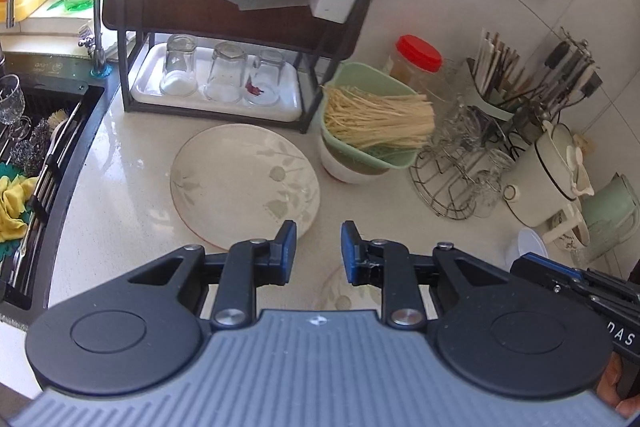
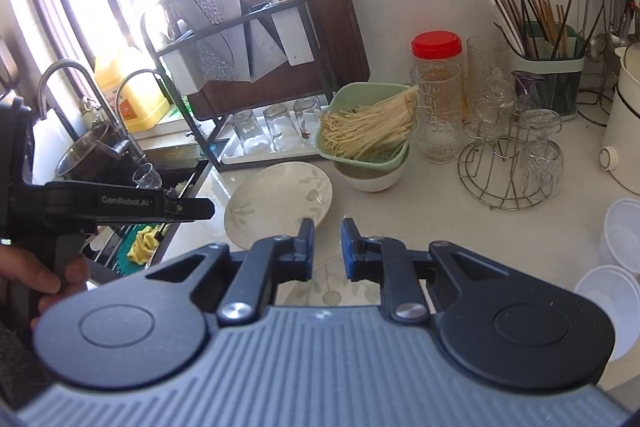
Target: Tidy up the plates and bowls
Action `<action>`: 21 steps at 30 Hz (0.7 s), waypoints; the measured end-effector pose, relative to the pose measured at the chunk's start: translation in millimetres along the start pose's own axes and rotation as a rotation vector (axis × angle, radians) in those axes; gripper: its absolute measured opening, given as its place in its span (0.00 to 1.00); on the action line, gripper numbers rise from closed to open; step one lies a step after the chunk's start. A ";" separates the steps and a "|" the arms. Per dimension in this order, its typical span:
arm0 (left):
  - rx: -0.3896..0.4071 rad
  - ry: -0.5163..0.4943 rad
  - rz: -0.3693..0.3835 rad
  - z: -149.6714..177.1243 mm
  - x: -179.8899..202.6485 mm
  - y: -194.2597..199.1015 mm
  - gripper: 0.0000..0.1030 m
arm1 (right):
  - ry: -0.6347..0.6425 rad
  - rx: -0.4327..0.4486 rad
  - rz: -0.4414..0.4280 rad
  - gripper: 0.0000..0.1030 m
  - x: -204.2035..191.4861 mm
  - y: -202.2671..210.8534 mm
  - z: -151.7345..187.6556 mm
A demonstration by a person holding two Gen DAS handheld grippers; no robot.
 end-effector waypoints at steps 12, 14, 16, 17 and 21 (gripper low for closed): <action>-0.093 -0.012 0.013 -30.2 -65.8 -38.7 0.36 | -0.069 -0.059 0.049 0.29 -25.7 -60.7 -14.9; -0.112 -0.017 0.017 -33.2 -73.9 -47.0 0.38 | -0.078 -0.064 0.060 0.36 -29.0 -68.9 -15.8; -0.127 -0.024 0.021 -36.1 -81.9 -53.4 0.41 | -0.088 -0.078 0.066 0.36 -32.6 -79.1 -16.9; -0.134 -0.024 0.022 -37.7 -85.7 -56.2 0.45 | -0.094 -0.085 0.067 0.36 -34.8 -83.7 -17.0; -0.167 -0.011 0.017 -44.2 -106.1 -74.9 0.49 | -0.110 -0.105 0.079 0.36 -41.4 -101.7 -16.7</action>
Point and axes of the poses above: each gripper's, at about its wrist camera, not at the fingertips, and y roughly against the way its jaws point, x to its right, z to its underside, the point moved 10 cm from there along -y, roughly the way its jaws point, and after that the axes turned 3 degrees about -x, right-handed, at the moved point
